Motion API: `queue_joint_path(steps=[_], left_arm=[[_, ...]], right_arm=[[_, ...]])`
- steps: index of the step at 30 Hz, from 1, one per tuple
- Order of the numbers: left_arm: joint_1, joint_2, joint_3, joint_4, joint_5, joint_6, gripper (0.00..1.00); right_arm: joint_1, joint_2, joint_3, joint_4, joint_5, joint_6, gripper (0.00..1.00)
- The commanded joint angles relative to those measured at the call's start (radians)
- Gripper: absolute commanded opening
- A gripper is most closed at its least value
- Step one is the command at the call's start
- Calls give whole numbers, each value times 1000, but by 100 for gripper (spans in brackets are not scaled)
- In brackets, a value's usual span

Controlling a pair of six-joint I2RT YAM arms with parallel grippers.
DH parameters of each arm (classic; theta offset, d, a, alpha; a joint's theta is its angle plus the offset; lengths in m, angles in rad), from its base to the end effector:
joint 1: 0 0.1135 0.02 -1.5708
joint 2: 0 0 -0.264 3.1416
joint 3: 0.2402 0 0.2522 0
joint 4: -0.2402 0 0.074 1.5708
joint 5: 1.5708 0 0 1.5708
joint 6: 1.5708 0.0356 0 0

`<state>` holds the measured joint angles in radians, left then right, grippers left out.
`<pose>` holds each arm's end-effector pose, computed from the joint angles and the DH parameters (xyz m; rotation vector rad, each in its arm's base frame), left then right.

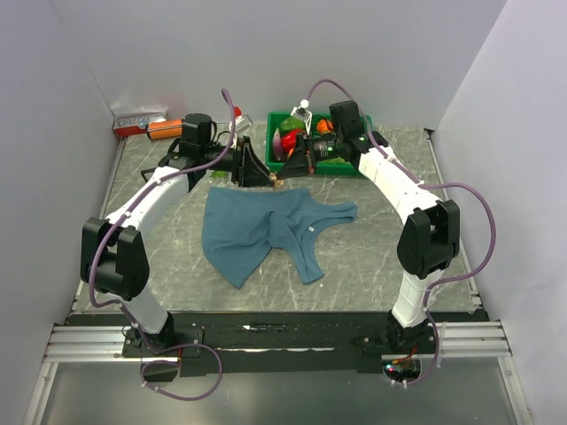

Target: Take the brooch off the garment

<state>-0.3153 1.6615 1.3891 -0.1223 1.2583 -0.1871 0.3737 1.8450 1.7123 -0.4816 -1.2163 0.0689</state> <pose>0.3454 -0.1483 0.3356 0.9730 1.7156 -1.5450 0.3721 0.1818 0.3449 -1.0051 1.8453 1.5673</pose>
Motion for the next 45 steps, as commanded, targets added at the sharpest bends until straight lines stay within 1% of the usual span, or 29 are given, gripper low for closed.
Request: queue_joint_path(steps=[1, 5, 9, 11, 14, 19, 26, 30, 31, 34, 38, 41, 42, 45], left_arm=[[-7, -52, -1, -39, 38, 63, 44], [-7, -57, -2, -25, 36, 52, 38], [-7, -55, -2, -5, 32, 37, 30], [-7, -51, -5, 6, 36, 26, 30], [-8, -49, -2, 3, 43, 31, 35], [-11, -52, 4, -11, 35, 46, 33], [-22, -54, 13, -76, 27, 123, 34], [-27, -58, 22, -135, 21, 175, 43], [-28, -60, 28, -146, 16, 219, 43], [-28, -63, 27, -158, 4, 230, 39], [-28, -60, 24, -137, 7, 199, 38], [-28, -59, 19, -114, 3, 193, 35], [-28, -59, 19, -106, 3, 157, 34], [-27, -54, 18, -103, 1, 147, 32]], right_arm=[[7, -61, -8, 57, -18, 26, 0], [10, -69, -17, 69, -15, 29, 0], [11, -73, -25, 61, -12, 22, 0], [13, -79, -29, 61, -11, 19, 0], [11, -86, -37, 55, -6, 14, 0], [13, -96, -52, 63, -6, 20, 0], [14, -95, -60, 86, -6, 49, 0], [13, -90, -66, 93, -8, 62, 0], [13, -92, -66, 94, -8, 65, 0], [14, -92, -69, 95, -6, 66, 0], [16, -92, -69, 89, -6, 57, 0], [16, -96, -66, 77, -3, 42, 0], [21, -98, -66, 75, -3, 39, 0], [27, -104, -65, 51, 3, 8, 0]])
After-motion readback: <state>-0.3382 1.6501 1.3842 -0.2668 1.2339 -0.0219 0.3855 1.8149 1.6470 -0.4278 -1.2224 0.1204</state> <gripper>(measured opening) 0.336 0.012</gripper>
